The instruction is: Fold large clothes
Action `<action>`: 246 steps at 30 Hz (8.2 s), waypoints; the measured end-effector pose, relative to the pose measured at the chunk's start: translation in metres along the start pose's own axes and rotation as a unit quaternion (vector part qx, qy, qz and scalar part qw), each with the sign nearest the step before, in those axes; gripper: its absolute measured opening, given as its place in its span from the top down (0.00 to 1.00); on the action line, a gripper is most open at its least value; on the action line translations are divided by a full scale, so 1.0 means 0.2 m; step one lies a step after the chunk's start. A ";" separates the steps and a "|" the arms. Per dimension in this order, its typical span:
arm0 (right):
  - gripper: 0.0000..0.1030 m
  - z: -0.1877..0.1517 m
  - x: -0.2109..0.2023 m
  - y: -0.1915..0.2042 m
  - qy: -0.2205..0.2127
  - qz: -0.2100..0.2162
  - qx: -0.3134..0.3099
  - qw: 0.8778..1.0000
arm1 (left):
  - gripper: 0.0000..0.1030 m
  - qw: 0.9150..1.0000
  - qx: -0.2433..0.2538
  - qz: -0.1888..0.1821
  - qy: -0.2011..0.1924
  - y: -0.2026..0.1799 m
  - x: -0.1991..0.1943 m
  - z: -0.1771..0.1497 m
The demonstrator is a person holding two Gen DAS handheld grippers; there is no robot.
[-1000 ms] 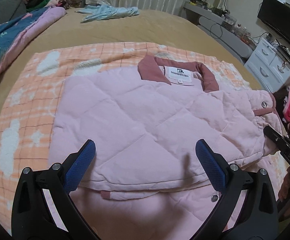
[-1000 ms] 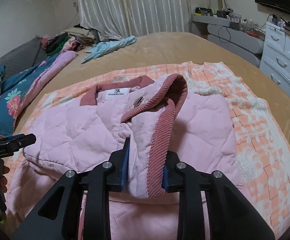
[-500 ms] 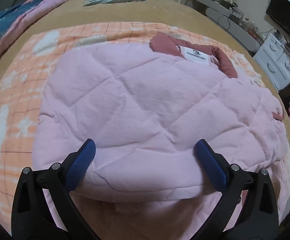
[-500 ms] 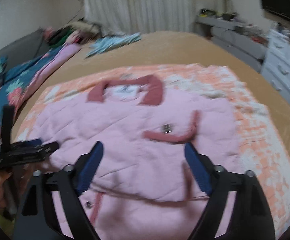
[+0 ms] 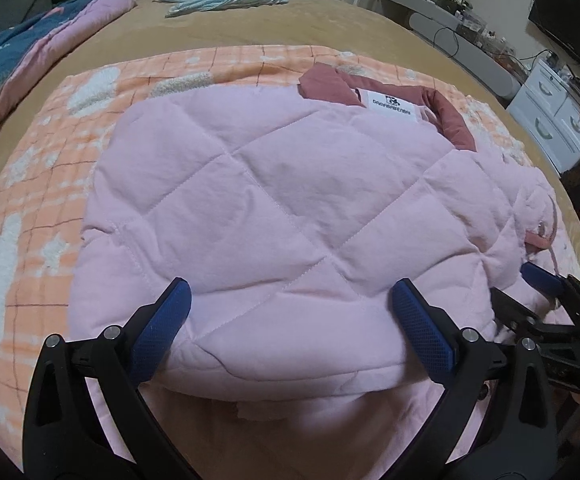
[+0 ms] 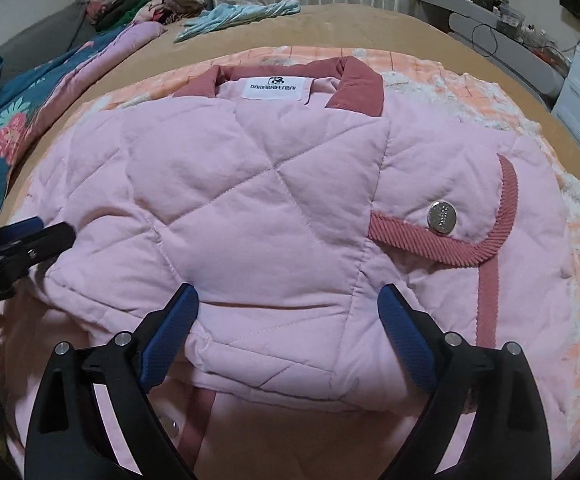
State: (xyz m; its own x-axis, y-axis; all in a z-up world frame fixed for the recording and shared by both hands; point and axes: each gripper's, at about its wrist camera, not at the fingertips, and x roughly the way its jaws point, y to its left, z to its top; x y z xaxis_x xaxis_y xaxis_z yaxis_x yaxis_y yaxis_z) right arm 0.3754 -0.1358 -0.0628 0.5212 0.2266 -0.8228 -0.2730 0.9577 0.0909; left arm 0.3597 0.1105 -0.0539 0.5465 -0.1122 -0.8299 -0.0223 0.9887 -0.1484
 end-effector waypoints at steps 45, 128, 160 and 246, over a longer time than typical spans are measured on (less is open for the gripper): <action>0.04 -0.37 -0.75 -0.07 -0.111 0.035 0.060 0.991 | 0.08 0.998 -0.020 -0.009 -0.062 -0.07 -0.64 -0.36; 0.04 -1.00 -1.21 -0.36 -0.097 -0.003 0.042 0.994 | 0.08 0.995 -0.026 0.078 -0.058 0.07 -0.95 -1.12; 0.04 -1.45 -1.05 -0.63 0.019 -0.019 0.063 0.998 | 0.09 0.993 -0.069 0.098 0.014 0.34 -0.88 -1.44; 0.82 -0.85 -1.58 -0.64 -0.212 0.151 0.112 0.959 | 0.90 0.984 0.006 0.002 -0.178 -0.01 -1.32 -0.77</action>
State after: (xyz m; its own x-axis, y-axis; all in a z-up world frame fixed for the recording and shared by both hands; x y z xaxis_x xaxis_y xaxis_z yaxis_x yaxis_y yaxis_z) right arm 0.1084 -0.3604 0.0913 0.7412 0.5054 -0.4418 -0.3076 0.8407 0.4457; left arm 0.0862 0.1221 0.0830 0.8055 -0.0693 -0.5886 -0.0151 0.9904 -0.1374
